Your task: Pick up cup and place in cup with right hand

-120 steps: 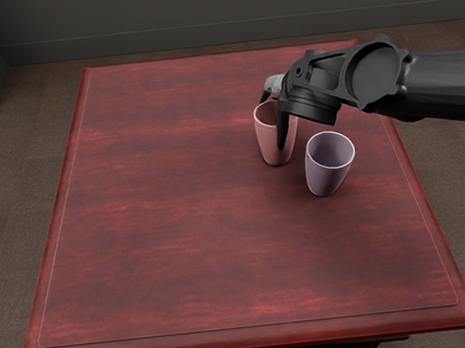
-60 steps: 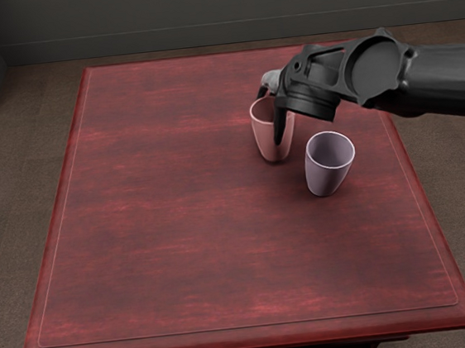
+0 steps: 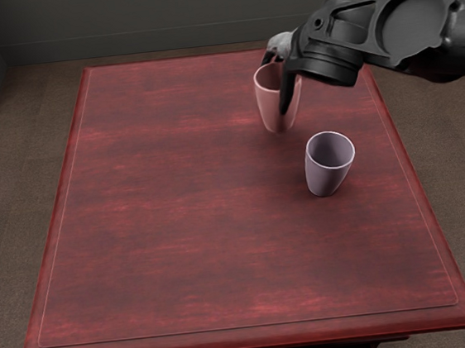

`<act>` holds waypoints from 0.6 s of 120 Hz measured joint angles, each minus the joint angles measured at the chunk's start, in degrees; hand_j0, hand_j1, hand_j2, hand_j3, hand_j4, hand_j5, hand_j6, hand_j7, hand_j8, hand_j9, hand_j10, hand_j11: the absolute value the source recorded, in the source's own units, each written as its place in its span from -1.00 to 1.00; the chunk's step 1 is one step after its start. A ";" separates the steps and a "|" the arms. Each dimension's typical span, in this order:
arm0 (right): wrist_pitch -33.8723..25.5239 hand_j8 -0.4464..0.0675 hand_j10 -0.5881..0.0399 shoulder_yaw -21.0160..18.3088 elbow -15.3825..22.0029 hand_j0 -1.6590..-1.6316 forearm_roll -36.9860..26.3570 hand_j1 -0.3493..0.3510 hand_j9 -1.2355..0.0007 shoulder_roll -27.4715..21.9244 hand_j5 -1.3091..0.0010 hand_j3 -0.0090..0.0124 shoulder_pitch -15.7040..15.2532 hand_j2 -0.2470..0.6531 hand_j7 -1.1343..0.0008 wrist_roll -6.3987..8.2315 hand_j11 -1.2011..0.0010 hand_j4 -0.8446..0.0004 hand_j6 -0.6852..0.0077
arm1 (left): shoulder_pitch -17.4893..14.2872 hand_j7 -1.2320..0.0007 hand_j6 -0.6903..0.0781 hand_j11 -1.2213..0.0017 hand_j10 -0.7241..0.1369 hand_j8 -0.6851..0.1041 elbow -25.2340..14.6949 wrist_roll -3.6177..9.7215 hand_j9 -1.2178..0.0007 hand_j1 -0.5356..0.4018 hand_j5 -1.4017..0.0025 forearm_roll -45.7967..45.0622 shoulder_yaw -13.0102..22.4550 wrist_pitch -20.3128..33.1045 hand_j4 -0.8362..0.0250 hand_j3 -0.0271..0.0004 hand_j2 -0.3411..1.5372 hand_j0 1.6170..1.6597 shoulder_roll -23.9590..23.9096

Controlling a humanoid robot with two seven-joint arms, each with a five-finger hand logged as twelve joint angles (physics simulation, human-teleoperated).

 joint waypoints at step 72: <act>-1.26 -0.25 -0.42 0.06 14.31 -0.51 0.17 0.25 -0.02 -12.93 0.05 -0.19 6.87 -0.64 -0.07 0.04 -0.06 0.04 0.17 | 0.09 1.00 0.80 1.00 0.68 0.74 -0.04 0.00 1.00 0.89 1.00 0.00 -0.01 0.00 0.94 0.97 -0.64 0.92 0.00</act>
